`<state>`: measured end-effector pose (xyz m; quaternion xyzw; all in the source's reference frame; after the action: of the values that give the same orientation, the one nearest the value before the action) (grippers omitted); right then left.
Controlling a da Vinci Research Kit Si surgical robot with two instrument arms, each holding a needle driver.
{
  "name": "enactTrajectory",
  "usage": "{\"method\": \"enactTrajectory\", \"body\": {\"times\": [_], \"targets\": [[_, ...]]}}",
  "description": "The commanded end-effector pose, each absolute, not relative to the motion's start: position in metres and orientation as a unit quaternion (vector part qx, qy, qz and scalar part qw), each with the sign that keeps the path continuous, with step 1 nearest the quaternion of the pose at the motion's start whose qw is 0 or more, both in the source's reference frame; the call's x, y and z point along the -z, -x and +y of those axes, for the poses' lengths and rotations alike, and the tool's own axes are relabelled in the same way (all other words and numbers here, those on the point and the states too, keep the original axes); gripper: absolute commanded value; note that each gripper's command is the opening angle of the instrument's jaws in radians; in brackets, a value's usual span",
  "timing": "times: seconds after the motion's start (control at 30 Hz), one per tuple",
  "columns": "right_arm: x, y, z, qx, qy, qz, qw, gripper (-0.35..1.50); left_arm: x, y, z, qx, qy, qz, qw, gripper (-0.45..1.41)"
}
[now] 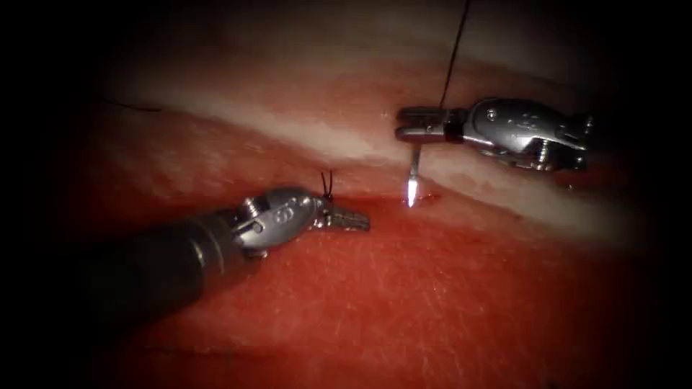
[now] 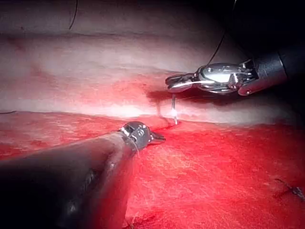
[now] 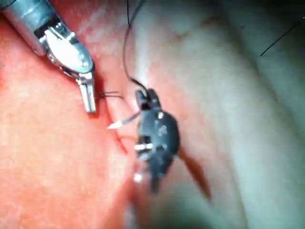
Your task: Wound Closure
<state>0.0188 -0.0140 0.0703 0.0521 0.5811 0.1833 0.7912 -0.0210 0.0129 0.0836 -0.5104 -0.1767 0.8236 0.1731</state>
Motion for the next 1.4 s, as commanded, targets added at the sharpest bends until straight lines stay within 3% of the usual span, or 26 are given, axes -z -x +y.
{"method": "enactTrajectory", "body": {"times": [0.03,0.13,0.43,1.4], "targets": [[-0.071,-0.0198,-0.0137,-0.175,-0.045,0.587,0.789,-0.35,-0.0844,0.0217,0.0131,-0.823,0.511,-0.176,0.172,-0.45],[-0.0714,-0.0204,-0.0135,-0.156,-0.027,0.599,0.785,-0.35,-0.085,0.0223,0.0132,-0.823,0.51,-0.176,0.178,-0.45],[-0.0738,-0.0224,-0.0141,-0.117,0.024,0.646,0.754,-0.35,-0.0878,0.0233,0.0126,-0.825,0.499,-0.186,0.19,-0.21],[-0.0756,-0.0227,-0.0162,-0.03,0.08,0.637,0.766,-0.35,-0.0852,0.0229,0.0099,-0.819,0.505,-0.207,0.178,-0.13]]}}
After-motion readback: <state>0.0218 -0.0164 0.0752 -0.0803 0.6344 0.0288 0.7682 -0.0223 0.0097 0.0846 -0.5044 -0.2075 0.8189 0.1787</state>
